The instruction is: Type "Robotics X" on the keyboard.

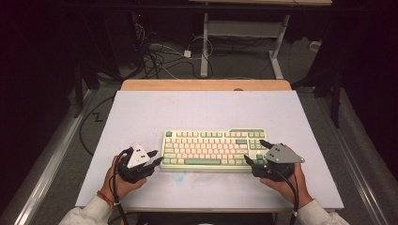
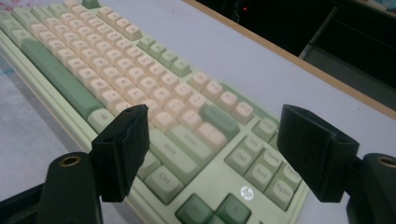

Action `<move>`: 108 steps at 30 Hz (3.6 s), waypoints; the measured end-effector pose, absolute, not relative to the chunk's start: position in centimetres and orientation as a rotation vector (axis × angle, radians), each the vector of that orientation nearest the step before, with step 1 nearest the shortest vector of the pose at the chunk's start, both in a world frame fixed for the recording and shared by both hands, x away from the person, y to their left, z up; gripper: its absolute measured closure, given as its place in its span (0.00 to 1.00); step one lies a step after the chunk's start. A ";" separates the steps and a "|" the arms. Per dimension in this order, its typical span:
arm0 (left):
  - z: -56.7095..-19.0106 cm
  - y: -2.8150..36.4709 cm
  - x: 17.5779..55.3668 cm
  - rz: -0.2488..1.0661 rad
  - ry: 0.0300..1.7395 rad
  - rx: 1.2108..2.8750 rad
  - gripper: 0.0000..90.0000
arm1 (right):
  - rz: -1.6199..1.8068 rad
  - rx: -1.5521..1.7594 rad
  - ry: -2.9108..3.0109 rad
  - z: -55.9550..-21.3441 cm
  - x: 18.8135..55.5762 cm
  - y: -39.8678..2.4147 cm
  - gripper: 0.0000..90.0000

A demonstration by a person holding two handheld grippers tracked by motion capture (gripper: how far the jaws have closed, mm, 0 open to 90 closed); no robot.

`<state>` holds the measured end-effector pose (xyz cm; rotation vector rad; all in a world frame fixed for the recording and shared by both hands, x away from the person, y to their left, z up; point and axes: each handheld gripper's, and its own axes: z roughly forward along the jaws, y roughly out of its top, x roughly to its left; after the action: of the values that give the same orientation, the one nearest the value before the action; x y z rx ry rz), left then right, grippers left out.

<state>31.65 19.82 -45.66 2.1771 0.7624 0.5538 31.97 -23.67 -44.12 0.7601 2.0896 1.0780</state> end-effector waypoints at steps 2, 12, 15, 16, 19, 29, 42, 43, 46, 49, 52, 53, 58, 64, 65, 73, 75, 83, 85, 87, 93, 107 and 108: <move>-45.6 19.8 31.7 0.537 0.741 2.187 0.89 | 1.076 0.774 2.090 -44.4 31.6 -24.1 0.29; -44.6 18.3 33.1 0.456 0.682 2.169 0.97 | 1.042 0.795 2.122 -45.3 30.5 -24.8 0.29; -44.2 17.1 33.5 0.450 0.645 2.190 0.97 | 1.046 0.794 2.124 -45.3 30.6 -24.7 0.29; -44.1 16.7 33.6 0.452 0.636 2.191 0.97 | 1.042 0.791 2.127 -45.3 30.6 -24.6 0.29; -43.9 15.5 33.9 0.436 0.600 2.209 0.97 | 1.036 0.786 2.143 -45.6 30.7 -24.5 0.29; -43.8 12.2 35.4 0.412 0.522 2.263 0.97 | 1.029 0.781 2.154 -45.6 30.6 -24.2 0.29; -44.5 10.5 36.7 0.373 0.501 2.357 0.97 | 1.001 0.769 2.170 -45.8 30.7 -24.1 0.29; -44.6 10.5 36.8 0.366 0.503 2.361 0.97 | 0.998 0.769 2.170 -45.8 30.7 -24.1 0.29; -45.0 10.3 36.8 0.360 0.503 2.384 0.97 | 0.986 0.763 2.180 -45.9 30.7 -24.1 0.29; -45.1 10.1 36.8 0.368 0.496 2.404 0.96 | 0.984 0.761 2.184 -45.9 30.7 -24.0 0.29; -45.1 10.1 36.8 0.381 0.500 2.400 0.96 | 0.985 0.760 2.186 -45.9 30.7 -24.0 0.29; -45.1 10.1 36.8 0.391 0.503 2.395 0.96 | 0.983 0.758 2.186 -46.0 30.7 -24.0 0.29; -45.2 10.0 36.9 0.395 0.501 2.403 0.97 | 0.986 0.758 2.184 -46.0 30.7 -23.9 0.29; -45.7 9.3 37.2 0.404 0.488 2.444 0.97 | 0.988 0.750 2.190 -46.0 30.6 -23.8 0.30; -45.7 9.3 37.2 0.422 0.484 2.448 0.97 | 0.991 0.748 2.186 -46.0 30.6 -23.8 0.30; -44.8 9.6 36.7 0.456 0.466 2.406 0.95 | 0.996 0.747 2.175 -46.0 30.5 -23.9 0.30; -44.6 9.8 36.6 0.464 0.470 2.395 0.93 | 0.995 0.749 2.174 -45.9 30.5 -23.9 0.30; -44.1 10.6 36.5 0.508 0.480 2.366 0.85 | 0.986 0.746 2.183 -46.0 30.6 -23.9 0.30; -44.0 10.7 36.4 0.537 0.482 2.372 0.80 | 0.988 0.748 2.181 -46.0 30.6 -23.9 0.30; -43.9 10.8 36.3 0.558 0.480 2.370 0.76 | 0.989 0.747 2.179 -46.0 30.6 -23.9 0.30; -43.9 11.2 36.2 0.580 0.500 2.348 0.58 | 0.988 0.746 2.184 -46.0 30.6 -23.9 0.30; -44.4 12.8 34.8 0.632 0.542 2.255 0.25 | 1.012 0.748 2.170 -45.7 30.6 -23.9 0.30; -44.6 12.9 34.7 0.637 0.541 2.260 0.24 | 1.014 0.751 2.168 -45.7 30.6 -23.9 0.30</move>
<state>34.70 12.95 -44.62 2.2599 0.5407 0.6375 30.59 -23.91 -45.65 0.7510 2.1684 1.0139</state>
